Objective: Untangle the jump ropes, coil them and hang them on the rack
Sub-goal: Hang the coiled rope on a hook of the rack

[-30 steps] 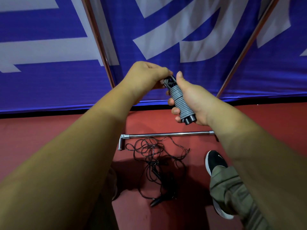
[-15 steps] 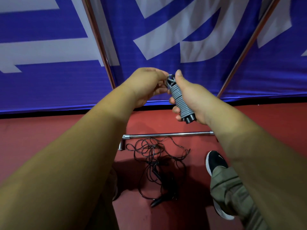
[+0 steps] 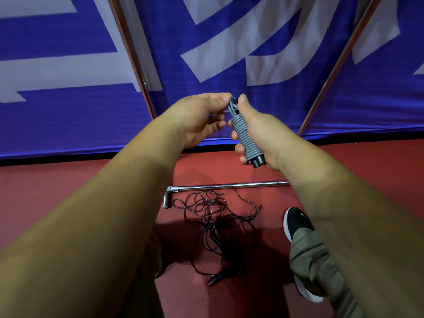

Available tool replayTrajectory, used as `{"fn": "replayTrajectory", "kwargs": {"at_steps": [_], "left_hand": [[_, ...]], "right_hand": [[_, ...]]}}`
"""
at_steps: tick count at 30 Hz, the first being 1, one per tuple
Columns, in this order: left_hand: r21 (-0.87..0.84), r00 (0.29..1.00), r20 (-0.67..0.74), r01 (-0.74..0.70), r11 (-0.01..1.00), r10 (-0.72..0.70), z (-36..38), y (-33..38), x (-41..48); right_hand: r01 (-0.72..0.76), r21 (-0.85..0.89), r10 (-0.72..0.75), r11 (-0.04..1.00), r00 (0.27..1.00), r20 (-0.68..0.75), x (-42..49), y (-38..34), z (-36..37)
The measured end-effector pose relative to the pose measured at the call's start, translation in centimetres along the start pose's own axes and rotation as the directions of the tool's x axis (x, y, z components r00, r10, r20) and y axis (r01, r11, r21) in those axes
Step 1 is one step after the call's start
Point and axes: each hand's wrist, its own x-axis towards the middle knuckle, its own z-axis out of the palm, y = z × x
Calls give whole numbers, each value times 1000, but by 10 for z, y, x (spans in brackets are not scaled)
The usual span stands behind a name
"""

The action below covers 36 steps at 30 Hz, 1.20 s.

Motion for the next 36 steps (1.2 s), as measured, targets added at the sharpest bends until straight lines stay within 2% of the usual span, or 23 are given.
{"fn": "replayTrajectory", "kwargs": {"at_steps": [3,5,8,11,14,17,20,22,25,29,31,34,36], "left_hand": [[56,998,-11,-63,996,64,5,-5,1],[75,993,-37,-113,991,116,9,-5,2],[78,977,-118,-167,983,176,5,-2,6],[84,980,-98,-164,983,172,-1,0,8],[34,989,-57,-136,990,138,1,6,5],[-32,994,-23,-103,994,102,7,9,2],[123,988,-40,-146,982,152,11,7,-1],[159,982,-42,-174,972,183,11,6,-3],[173,976,-73,-189,967,204,11,9,-7],[412,972,-88,-162,896,217,5,13,-10],[397,974,-39,-190,898,223,9,12,-11],[477,951,64,-295,828,302,24,5,-12],[497,946,77,-309,811,314,30,2,-13]], "right_hand": [[-3,-148,-17,989,992,-128,0,0,4],[12,-205,-42,979,989,-145,-1,-2,5],[68,-123,-69,990,998,-6,-6,-6,6],[73,0,-73,997,993,88,-8,-5,3],[162,16,-163,987,985,55,-7,-4,-3],[185,-97,-189,978,982,-26,-5,-4,-8],[185,-372,-235,909,968,-93,-1,2,-6],[179,-500,-275,847,953,-124,2,4,-3],[181,-461,-254,869,962,-102,4,1,-1],[230,-382,-296,895,947,-123,3,-1,-6],[238,-448,-324,862,938,-125,5,5,-8],[163,-607,-312,778,938,-148,14,19,-7],[137,-614,-287,777,946,-151,18,22,-8]]}}
